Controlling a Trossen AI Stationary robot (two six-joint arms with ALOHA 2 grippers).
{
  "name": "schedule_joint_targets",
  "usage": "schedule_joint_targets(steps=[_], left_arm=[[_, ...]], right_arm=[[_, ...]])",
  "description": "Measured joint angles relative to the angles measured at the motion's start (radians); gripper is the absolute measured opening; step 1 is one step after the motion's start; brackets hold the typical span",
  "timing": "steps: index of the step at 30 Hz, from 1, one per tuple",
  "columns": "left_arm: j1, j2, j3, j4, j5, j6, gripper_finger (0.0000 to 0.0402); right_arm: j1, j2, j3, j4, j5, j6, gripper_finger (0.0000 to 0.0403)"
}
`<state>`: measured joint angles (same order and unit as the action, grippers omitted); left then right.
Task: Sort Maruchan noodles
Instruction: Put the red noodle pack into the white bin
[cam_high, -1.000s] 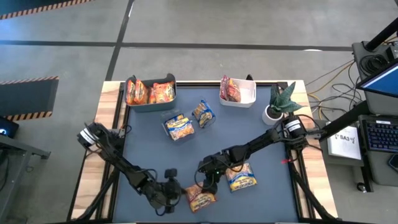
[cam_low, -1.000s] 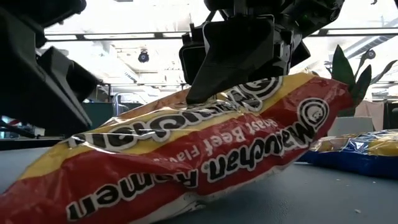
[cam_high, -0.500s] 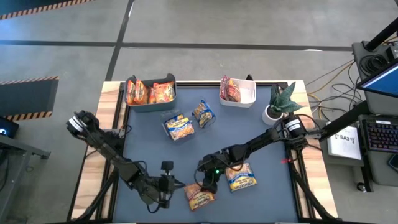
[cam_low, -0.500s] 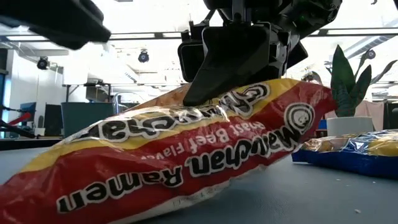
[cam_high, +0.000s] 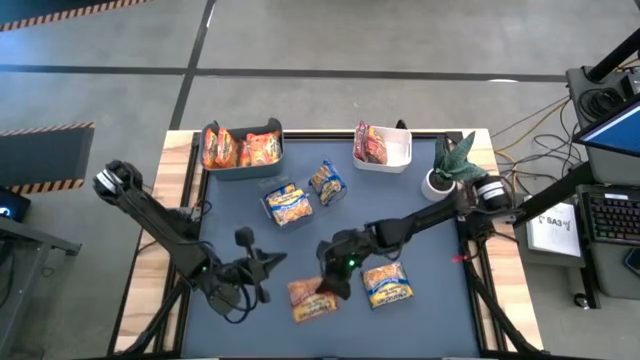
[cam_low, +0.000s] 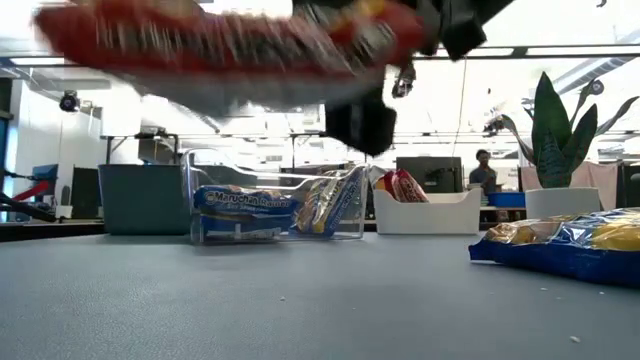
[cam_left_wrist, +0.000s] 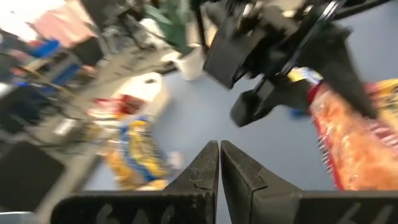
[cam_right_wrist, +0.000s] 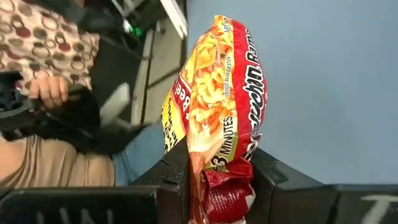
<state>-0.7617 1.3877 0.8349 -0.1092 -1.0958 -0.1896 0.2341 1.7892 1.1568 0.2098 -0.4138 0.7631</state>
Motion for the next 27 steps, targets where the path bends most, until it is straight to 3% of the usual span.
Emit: schedule_joint_targets(steps=[6,9,15,20,23,27], left_arm=[[0.015,-0.074,0.000,-0.015,-0.173,0.132,0.0000],[0.027,-0.105,0.000,-0.029,-0.227,0.155,0.0000],[0.041,-0.118,0.000,-0.080,-0.238,0.165,0.0000],[0.058,-0.118,0.000,-0.083,-0.367,0.151,0.0000],[0.063,-0.112,-0.016,-0.086,-0.429,0.063,0.0000],[0.080,-0.107,-0.038,-0.091,-0.474,0.128,0.0000]], right_arm=[[-0.033,-0.131,0.000,-0.094,0.189,-0.108,0.0085],[-0.044,-0.194,0.000,-0.167,0.369,-0.167,0.0085],[-0.060,-0.272,0.000,-0.210,0.822,-0.283,0.0085],[-0.113,-0.274,0.000,-0.203,1.104,-0.377,0.0085],[-0.156,-0.250,0.001,-0.202,1.175,-0.382,0.0085],[-0.193,-0.217,0.001,-0.183,1.174,-0.385,0.0085]])
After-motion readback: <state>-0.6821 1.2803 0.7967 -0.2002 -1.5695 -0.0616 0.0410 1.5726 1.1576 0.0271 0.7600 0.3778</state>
